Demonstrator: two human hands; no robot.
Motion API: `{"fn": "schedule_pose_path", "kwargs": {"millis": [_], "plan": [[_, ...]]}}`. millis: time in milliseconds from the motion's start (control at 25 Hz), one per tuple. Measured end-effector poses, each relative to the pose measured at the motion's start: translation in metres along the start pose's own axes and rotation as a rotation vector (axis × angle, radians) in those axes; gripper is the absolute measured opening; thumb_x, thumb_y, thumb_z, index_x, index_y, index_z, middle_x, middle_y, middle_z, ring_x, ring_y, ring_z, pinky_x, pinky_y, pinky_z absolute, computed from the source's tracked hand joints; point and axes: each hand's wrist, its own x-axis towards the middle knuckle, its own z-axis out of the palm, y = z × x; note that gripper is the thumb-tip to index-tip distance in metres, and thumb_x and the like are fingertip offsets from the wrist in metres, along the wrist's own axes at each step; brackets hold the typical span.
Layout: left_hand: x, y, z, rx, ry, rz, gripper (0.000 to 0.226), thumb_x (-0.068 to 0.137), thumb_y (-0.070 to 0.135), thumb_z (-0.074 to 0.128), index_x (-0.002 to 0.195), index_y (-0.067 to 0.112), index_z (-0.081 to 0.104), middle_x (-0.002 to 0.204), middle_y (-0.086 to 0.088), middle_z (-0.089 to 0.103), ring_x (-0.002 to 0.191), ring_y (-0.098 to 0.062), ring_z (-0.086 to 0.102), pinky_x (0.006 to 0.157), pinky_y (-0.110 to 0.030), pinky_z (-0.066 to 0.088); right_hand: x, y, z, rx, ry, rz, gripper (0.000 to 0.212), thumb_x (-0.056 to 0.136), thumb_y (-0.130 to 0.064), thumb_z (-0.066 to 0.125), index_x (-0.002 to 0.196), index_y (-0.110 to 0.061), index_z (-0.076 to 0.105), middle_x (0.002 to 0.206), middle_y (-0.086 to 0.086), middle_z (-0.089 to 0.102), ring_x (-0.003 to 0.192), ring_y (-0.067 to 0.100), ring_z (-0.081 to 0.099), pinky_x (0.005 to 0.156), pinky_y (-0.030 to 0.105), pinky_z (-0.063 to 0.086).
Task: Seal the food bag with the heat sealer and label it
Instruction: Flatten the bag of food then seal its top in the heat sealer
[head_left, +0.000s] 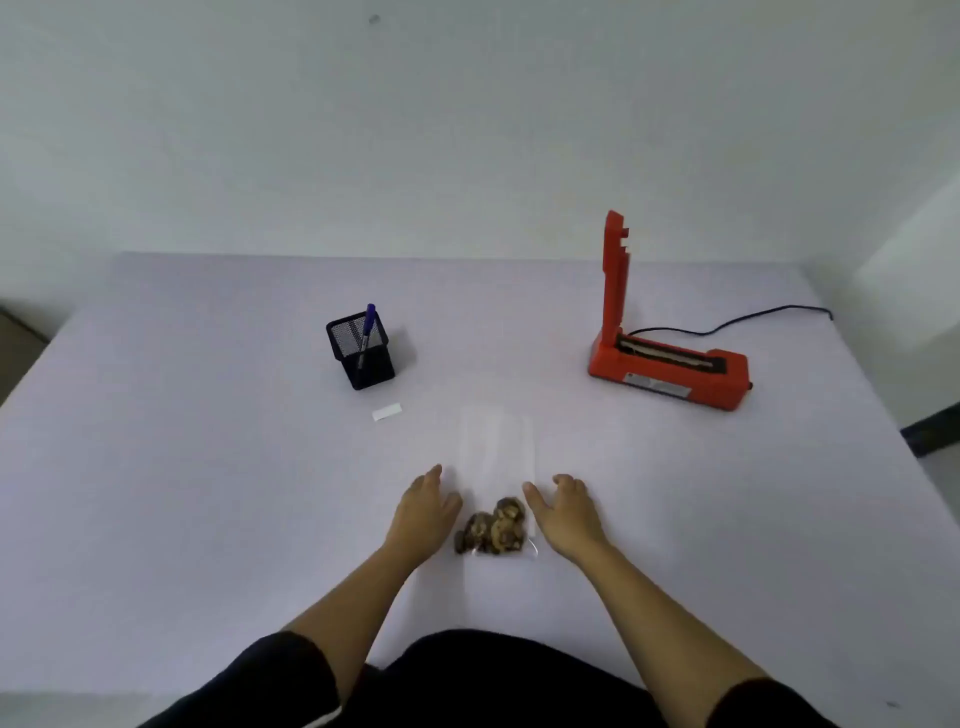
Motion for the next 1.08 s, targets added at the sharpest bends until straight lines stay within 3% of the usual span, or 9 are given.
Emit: {"fn": "schedule_pose_path", "kwargs": {"millis": [80, 200, 360, 480, 640, 840, 1000, 1080], "plan": [[0.008, 0.001, 0.005, -0.116, 0.049, -0.090, 0.055, 0.094, 0.025, 0.048, 0.142, 0.004, 0.033, 0.124, -0.014, 0.056, 0.113, -0.028, 0.052, 0.096, -0.033, 0.040, 0.008, 0.003, 0.004, 0.125, -0.053, 0.076, 0.062, 0.090, -0.046, 0.052, 0.131, -0.002, 0.041, 0.130, 0.014, 0.050, 0.118, 0.027, 0.048, 0.098, 0.033, 0.038], [0.012, 0.010, 0.014, -0.277, 0.059, -0.211, 0.045, 0.092, 0.028, 0.056, 0.130, 0.006, 0.046, 0.102, -0.006, 0.058, 0.099, -0.024, 0.055, 0.085, -0.027, 0.041, 0.015, 0.004, 0.011, 0.222, -0.057, 0.109, 0.046, 0.090, -0.037, 0.056, 0.121, -0.004, 0.051, 0.117, 0.010, 0.059, 0.103, 0.021, 0.055, 0.085, 0.025, 0.040], [0.017, 0.010, 0.023, -0.401, 0.063, -0.303, 0.024, 0.089, 0.024, 0.061, 0.108, 0.010, 0.060, 0.095, -0.003, 0.059, 0.086, -0.019, 0.055, 0.076, -0.026, 0.043, 0.022, 0.003, 0.018, 0.240, -0.005, 0.108, 0.023, 0.088, -0.023, 0.062, 0.101, -0.004, 0.063, 0.105, 0.011, 0.067, 0.098, 0.023, 0.061, 0.076, 0.021, 0.040], [0.020, 0.003, 0.022, -0.475, 0.084, -0.331, 0.003, 0.087, 0.014, 0.062, 0.086, 0.013, 0.065, 0.087, -0.007, 0.067, 0.074, -0.020, 0.061, 0.065, -0.026, 0.048, 0.024, 0.005, 0.017, 0.264, 0.012, 0.126, 0.019, 0.086, -0.017, 0.064, 0.100, -0.003, 0.065, 0.102, 0.012, 0.068, 0.094, 0.023, 0.062, 0.078, 0.024, 0.043], [0.020, -0.004, 0.018, -0.578, 0.082, -0.336, 0.004, 0.085, 0.006, 0.065, 0.082, 0.008, 0.065, 0.077, -0.009, 0.066, 0.064, -0.018, 0.061, 0.046, -0.013, 0.046, 0.028, 0.008, 0.014, 0.306, -0.035, 0.138, 0.022, 0.086, -0.017, 0.065, 0.102, -0.002, 0.064, 0.093, 0.007, 0.064, 0.087, 0.018, 0.057, 0.080, 0.025, 0.044], [0.022, -0.003, 0.014, -0.581, -0.022, -0.305, 0.012, 0.086, 0.009, 0.058, 0.075, 0.012, 0.057, 0.078, -0.009, 0.066, 0.068, -0.022, 0.062, 0.064, -0.030, 0.052, 0.025, 0.009, 0.015, 0.352, -0.071, 0.147, 0.010, 0.090, -0.019, 0.057, 0.095, -0.011, 0.059, 0.095, 0.003, 0.062, 0.087, 0.017, 0.057, 0.074, 0.024, 0.041], [0.017, -0.005, 0.013, -0.786, -0.124, -0.280, 0.011, 0.091, 0.003, 0.052, 0.083, 0.008, 0.047, 0.088, -0.016, 0.068, 0.069, -0.021, 0.062, 0.061, -0.027, 0.051, 0.021, 0.008, 0.014, 0.461, -0.197, 0.159, 0.008, 0.095, -0.020, 0.046, 0.089, -0.017, 0.051, 0.101, 0.001, 0.062, 0.086, 0.012, 0.055, 0.068, 0.024, 0.042], [0.013, -0.008, 0.013, -0.821, -0.139, -0.250, 0.006, 0.092, 0.004, 0.051, 0.097, 0.007, 0.050, 0.091, -0.015, 0.068, 0.072, -0.020, 0.063, 0.064, -0.027, 0.053, 0.021, 0.010, 0.015, 0.492, -0.226, 0.163, 0.009, 0.095, -0.021, 0.044, 0.086, -0.019, 0.048, 0.105, 0.005, 0.061, 0.085, 0.014, 0.053, 0.066, 0.024, 0.041]]}}
